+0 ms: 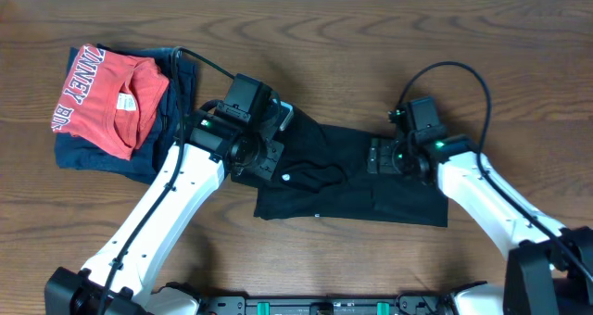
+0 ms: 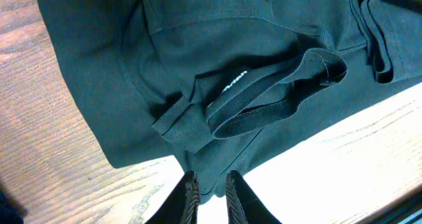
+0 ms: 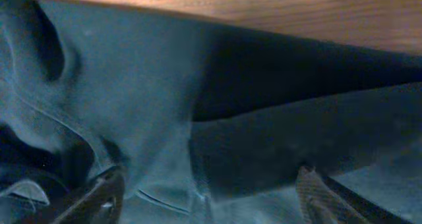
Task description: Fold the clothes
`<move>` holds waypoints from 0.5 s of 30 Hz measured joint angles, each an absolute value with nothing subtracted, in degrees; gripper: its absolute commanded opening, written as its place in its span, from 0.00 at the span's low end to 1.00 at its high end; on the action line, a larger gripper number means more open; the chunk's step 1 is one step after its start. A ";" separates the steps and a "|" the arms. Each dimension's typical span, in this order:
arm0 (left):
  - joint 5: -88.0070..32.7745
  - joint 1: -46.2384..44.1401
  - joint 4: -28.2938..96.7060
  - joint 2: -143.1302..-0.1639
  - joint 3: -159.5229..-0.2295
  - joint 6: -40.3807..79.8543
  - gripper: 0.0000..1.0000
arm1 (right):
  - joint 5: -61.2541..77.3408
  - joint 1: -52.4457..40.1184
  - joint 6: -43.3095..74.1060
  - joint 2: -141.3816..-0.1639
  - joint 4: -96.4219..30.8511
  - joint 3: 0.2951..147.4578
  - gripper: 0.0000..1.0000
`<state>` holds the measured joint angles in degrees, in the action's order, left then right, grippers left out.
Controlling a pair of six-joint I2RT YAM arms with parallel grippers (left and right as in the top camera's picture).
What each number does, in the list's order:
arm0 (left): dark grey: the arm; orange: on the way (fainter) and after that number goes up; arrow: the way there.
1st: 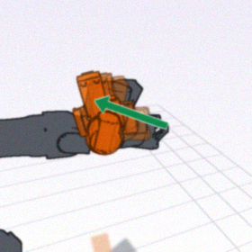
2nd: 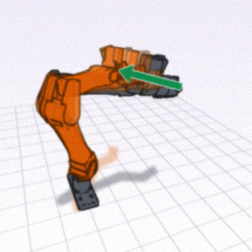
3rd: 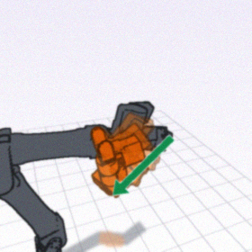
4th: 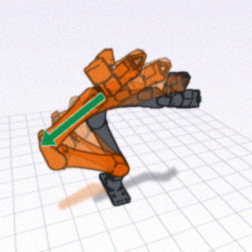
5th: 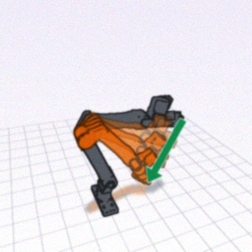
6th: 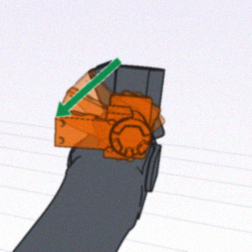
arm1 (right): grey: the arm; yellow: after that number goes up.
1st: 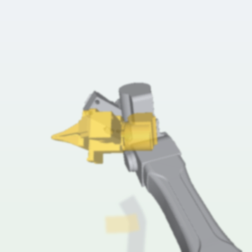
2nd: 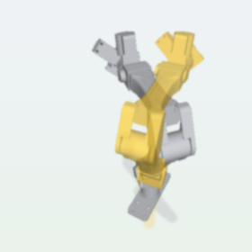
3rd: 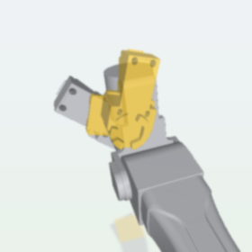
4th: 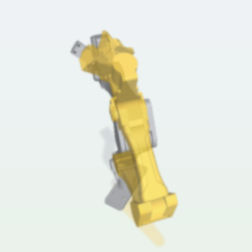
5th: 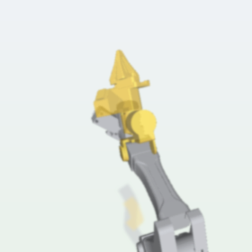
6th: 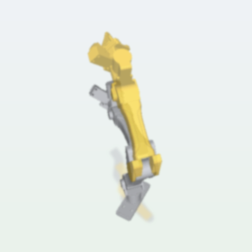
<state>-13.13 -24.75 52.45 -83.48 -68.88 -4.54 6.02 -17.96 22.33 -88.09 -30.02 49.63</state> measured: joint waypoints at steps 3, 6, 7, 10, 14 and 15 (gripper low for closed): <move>-13.13 -24.75 52.47 -83.48 -68.88 -4.54 0.17 | 3.01 -19.88 24.77 -88.77 -30.35 49.63 0.35; -13.13 -24.75 52.49 -83.46 -68.88 -4.54 0.17 | -0.45 -20.78 27.46 -88.77 -30.37 49.63 0.36; -13.13 -24.75 52.49 -83.48 -68.88 -4.54 0.17 | -1.48 -20.78 28.32 -88.77 -30.39 49.63 0.36; -13.13 -24.75 52.49 -83.48 -68.88 -4.54 0.17 | -3.42 -20.78 29.76 -88.77 -30.63 49.63 0.24; -13.13 -24.77 52.47 -83.48 -68.88 -4.54 0.17 | -4.32 -21.12 31.09 -88.77 -30.68 49.63 0.08; -13.13 -24.75 52.49 -83.48 -68.88 -4.54 0.17 | -4.51 -21.28 31.27 -88.77 -30.35 49.63 0.04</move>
